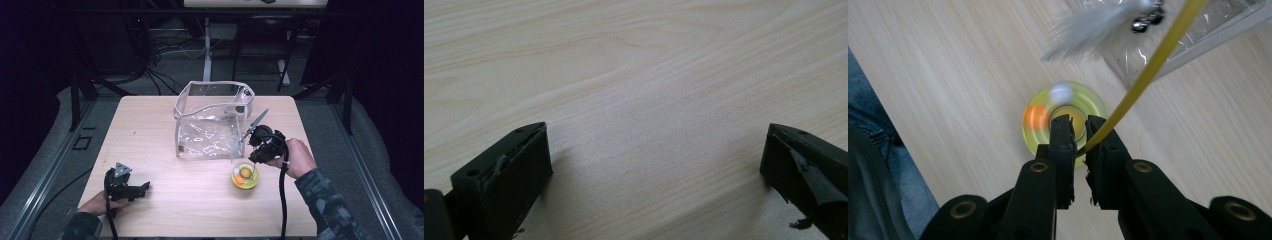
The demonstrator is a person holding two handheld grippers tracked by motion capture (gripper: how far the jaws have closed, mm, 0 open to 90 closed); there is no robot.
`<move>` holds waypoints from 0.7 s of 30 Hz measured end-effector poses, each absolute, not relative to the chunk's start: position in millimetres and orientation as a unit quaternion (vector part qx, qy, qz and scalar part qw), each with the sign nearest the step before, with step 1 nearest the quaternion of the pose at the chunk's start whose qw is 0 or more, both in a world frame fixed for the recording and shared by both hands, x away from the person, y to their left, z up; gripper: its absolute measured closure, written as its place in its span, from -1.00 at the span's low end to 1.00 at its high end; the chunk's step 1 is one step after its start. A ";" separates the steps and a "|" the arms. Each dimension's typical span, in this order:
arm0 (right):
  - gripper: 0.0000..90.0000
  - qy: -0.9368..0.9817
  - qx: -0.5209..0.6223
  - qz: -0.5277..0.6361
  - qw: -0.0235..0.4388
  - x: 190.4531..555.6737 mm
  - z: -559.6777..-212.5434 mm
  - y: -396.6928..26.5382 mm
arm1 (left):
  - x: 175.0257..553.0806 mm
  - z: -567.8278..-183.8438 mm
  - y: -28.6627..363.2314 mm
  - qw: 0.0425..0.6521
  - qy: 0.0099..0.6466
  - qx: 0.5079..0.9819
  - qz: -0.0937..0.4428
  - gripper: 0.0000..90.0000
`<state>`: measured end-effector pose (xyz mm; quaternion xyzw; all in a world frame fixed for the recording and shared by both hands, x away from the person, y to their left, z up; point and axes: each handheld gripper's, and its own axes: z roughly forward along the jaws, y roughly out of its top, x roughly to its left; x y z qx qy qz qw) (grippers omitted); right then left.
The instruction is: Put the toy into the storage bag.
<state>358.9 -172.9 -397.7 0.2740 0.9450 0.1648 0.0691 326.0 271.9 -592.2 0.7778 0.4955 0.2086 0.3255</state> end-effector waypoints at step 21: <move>0.96 0.949 0.267 0.155 0.061 363.6 -391.5 -173.4 | 325.9 -592.2 271.9 0.325 0.496 0.778 0.209 -1.00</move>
